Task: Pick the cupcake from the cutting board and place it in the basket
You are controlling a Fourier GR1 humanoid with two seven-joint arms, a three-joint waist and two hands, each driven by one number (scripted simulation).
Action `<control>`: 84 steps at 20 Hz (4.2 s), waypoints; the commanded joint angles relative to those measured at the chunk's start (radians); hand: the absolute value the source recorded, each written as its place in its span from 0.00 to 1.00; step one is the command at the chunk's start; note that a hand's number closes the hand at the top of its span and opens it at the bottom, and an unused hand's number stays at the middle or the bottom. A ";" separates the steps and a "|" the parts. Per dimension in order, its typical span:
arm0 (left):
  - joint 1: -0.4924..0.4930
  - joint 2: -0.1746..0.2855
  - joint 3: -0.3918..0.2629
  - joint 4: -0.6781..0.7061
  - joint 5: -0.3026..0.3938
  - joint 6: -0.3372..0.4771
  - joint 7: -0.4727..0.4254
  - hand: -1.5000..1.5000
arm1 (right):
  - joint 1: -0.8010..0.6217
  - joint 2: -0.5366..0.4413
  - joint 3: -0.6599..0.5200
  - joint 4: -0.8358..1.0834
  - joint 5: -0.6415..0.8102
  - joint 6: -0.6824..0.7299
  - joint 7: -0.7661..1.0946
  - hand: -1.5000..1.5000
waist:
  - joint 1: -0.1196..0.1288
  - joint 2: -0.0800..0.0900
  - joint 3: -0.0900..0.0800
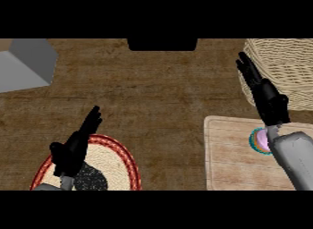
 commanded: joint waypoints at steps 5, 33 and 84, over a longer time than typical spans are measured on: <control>0.043 0.025 0.021 0.093 0.023 0.011 0.123 0.50 | -0.110 0.111 0.110 -0.149 -0.318 0.472 -0.055 1.00 | 0.070 0.014 -0.004; 0.121 0.116 0.074 0.032 0.057 0.022 0.262 0.50 | -0.308 -0.818 -0.297 -0.423 -0.055 1.176 -0.315 0.00 | 0.009 0.004 -0.011; 0.107 0.099 0.147 0.085 0.062 -0.053 0.253 0.50 | -0.079 -0.672 0.232 -0.213 0.650 0.601 -0.719 0.00 | 0.006 0.004 -0.011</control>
